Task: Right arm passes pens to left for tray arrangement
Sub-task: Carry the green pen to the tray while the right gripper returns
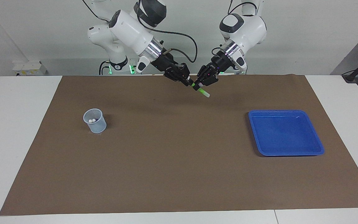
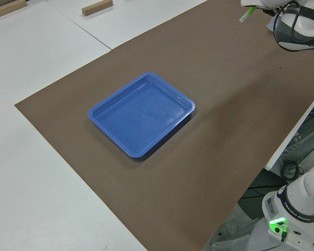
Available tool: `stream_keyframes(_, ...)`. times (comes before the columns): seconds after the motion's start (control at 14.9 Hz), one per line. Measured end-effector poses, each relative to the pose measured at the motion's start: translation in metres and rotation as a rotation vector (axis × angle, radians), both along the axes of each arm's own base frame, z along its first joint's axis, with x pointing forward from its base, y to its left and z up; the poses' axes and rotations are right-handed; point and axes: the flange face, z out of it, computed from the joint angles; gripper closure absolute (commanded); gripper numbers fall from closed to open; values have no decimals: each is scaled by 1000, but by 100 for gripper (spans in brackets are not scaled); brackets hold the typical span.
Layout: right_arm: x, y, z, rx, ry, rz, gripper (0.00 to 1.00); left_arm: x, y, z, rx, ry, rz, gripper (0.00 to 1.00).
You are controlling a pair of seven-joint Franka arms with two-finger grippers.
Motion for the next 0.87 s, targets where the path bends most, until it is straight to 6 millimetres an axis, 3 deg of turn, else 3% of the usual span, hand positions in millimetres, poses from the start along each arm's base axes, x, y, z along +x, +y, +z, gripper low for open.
stream_keyframes(0.13,3,-12,-7,-108,-15,56,0,6,15,-5,106,-42,-150,100)
stream_keyframes(0.34,9,-54,-26,-351,-24,244,0,16,56,-3,302,-134,-448,100)
stream_keyframes(0.67,21,-150,-41,-624,-111,612,0,18,107,-16,604,-292,-911,100)
stream_keyframes(0.87,33,-219,-49,-719,-199,819,0,25,148,-23,739,-353,-1117,100)
